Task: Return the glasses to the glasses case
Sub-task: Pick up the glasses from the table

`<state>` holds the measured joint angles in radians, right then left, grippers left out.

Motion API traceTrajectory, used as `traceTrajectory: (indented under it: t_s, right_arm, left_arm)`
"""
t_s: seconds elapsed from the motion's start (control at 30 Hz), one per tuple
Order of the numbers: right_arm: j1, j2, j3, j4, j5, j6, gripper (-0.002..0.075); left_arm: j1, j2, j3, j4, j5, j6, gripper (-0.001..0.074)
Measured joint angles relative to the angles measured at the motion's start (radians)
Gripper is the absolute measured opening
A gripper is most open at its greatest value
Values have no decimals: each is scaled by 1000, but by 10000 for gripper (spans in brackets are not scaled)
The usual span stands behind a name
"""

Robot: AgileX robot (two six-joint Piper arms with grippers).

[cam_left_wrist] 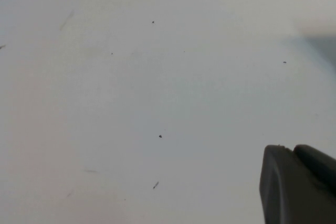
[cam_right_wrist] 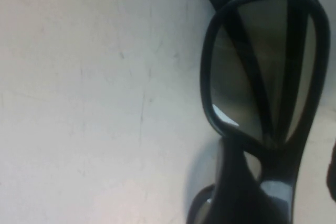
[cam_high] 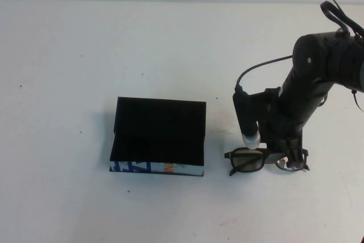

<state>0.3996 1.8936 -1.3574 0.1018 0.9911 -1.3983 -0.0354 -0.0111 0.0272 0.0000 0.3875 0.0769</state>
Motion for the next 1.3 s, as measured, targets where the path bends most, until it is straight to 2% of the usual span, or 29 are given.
traceTrajectory:
  t_s: [1.3]
  right_arm:
    - [-9, 44, -1, -19, 5, 16, 337]
  left_arm:
    - [0, 0, 0, 0, 0, 0, -4]
